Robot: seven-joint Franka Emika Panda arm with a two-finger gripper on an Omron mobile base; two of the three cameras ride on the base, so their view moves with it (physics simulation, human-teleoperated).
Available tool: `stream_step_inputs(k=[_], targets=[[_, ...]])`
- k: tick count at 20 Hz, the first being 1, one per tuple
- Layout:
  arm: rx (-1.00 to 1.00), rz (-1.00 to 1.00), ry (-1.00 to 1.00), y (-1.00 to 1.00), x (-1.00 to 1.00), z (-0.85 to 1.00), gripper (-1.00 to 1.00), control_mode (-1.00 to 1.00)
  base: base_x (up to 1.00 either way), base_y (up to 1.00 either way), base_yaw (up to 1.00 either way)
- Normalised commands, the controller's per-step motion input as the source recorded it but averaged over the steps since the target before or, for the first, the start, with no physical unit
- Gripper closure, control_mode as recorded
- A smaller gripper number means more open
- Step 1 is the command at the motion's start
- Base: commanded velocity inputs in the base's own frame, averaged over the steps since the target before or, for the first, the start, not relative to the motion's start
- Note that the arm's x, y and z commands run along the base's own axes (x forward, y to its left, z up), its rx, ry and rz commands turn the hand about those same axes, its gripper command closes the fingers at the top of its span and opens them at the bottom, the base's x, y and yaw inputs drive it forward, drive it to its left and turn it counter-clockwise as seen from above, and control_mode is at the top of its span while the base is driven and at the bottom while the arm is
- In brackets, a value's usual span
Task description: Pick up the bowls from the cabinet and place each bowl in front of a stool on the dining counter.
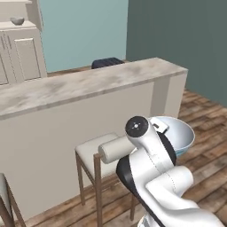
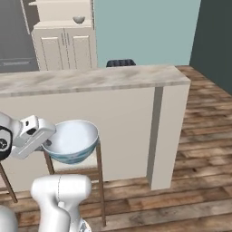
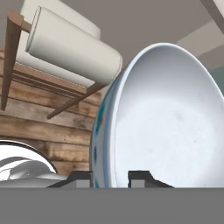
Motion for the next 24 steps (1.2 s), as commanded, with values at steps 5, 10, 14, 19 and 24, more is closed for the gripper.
stream_step_inputs(k=[5,10,14,19,24], targets=[[0.0,0.0,0.0,0.0,0.0,0.0,1.0,1.0,0.22,-0.02,0.15],[0.0,0.0,0.0,0.0,0.0,0.0,1.0,1.0,0.09,0.0,0.24],[0.0,0.0,0.0,0.0,0.0,0.0,1.0,1.0,0.22,-0.01,0.25],[0.0,0.0,0.0,0.0,0.0,0.0,1.0,1.0,0.38,0.0,0.05],[0.0,0.0,0.0,0.0,0.0,0.0,1.0,1.0,0.7,-0.13,0.01]])
